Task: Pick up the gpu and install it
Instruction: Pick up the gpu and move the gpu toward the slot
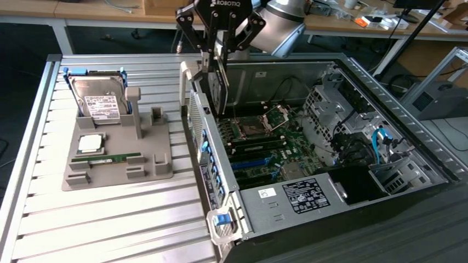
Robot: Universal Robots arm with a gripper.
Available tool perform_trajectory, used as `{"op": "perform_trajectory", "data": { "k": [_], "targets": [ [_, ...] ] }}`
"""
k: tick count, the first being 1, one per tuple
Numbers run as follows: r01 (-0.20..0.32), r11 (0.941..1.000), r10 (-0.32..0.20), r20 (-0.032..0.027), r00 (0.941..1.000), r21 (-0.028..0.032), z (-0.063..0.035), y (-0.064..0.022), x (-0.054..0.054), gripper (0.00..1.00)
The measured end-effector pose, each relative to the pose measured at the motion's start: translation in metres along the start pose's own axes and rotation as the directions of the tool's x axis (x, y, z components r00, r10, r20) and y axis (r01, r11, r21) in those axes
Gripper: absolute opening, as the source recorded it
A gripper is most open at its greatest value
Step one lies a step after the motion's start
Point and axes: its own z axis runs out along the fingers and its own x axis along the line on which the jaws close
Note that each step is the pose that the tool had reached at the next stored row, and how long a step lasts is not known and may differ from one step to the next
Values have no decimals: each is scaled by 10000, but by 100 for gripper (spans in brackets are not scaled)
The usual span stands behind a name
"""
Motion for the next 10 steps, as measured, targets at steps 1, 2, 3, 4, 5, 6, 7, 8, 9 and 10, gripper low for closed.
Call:
{"op": "perform_trajectory", "data": {
  "k": [1,2,3,4,5,6,7,8,9,10],
  "targets": [
    [0,10000,0,0,10000,1,2,0,-8,27],
    [0,10000,0,1,10000,1,4,1,-14,27],
    [0,10000,0,1,10000,1,6,2,-19,27],
    [0,10000,0,0,10000,3,8,2,-27,27],
    [0,10000,0,0,10000,3,9,3,-33,27],
    [0,10000,0,0,10000,3,12,3,-40,27],
    [0,10000,0,1,10000,3,13,3,-46,27],
    [1,10000,-1,0,10000,4,15,4,-55,27],
    [0,10000,0,1,10000,5,16,5,-63,27],
    [0,10000,0,1,10000,5,18,5,-69,27]
  ]
}}
